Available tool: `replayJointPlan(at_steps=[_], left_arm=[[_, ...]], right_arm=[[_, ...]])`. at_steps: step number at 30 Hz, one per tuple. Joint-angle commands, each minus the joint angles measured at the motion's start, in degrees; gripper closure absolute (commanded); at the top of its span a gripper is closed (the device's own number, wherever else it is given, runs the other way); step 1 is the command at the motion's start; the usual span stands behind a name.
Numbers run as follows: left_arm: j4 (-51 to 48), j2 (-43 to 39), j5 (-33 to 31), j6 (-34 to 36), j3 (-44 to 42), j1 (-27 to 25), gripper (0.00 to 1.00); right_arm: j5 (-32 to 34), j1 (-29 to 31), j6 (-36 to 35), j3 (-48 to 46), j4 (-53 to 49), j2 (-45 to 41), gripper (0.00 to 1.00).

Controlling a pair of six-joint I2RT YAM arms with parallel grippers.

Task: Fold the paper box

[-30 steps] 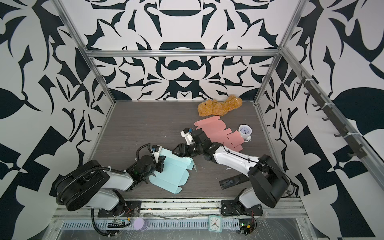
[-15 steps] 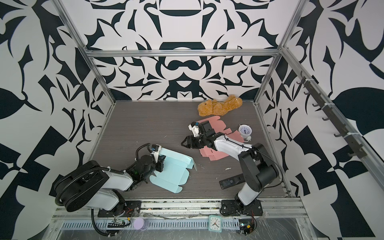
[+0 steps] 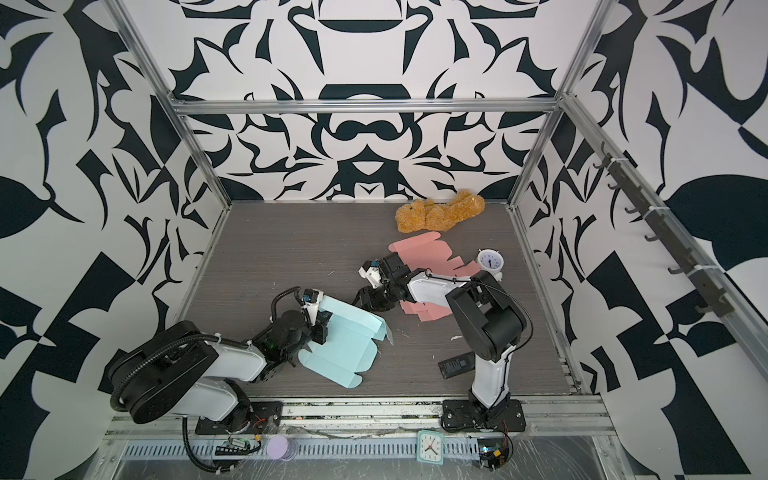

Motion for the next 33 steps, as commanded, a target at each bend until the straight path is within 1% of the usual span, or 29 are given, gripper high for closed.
replayJointPlan(at_steps=[1, 5, 8, 11, 13, 16, 23, 27, 33], left_arm=[[1.8, 0.5, 0.1, -0.3, -0.3, 0.3, 0.88], [1.7, 0.6, 0.0, -0.2, -0.2, 0.3, 0.88], [1.6, 0.6, -0.4, -0.1, -0.3, 0.3, 0.88], [1.6, 0.5, -0.4, -0.3, -0.4, 0.2, 0.87], [1.6, 0.2, -0.4, -0.4, -0.5, 0.3, 0.84], [1.6, -0.3, -0.3, -0.3, -1.0, 0.3, 0.83], [1.1, -1.9, -0.1, -0.3, -1.7, 0.3, 0.82], [1.1, -2.8, 0.1, -0.3, -2.2, 0.3, 0.77], [1.0, -3.5, 0.6, -0.4, -2.4, 0.3, 0.76]], right_arm=[[-7.4, 2.7, -2.4, 1.5, 0.0, -0.1, 0.43], [-9.2, 4.7, -4.7, 1.0, -1.7, -0.1, 0.44], [-9.9, 5.5, -5.1, 0.5, -2.4, -0.2, 0.44], [-9.4, 5.5, -4.5, -0.7, -1.5, -0.9, 0.45], [-8.7, 4.9, -3.4, -1.4, -0.4, -1.2, 0.45], [-7.6, 3.9, -1.4, -2.3, 1.4, -1.5, 0.45], [-5.6, 2.5, -0.8, -2.6, 1.5, -2.0, 0.46], [-4.9, 1.9, 0.6, -3.6, 3.2, -1.6, 0.47], [-3.9, 1.5, 1.9, -4.2, 4.6, -1.4, 0.49]])
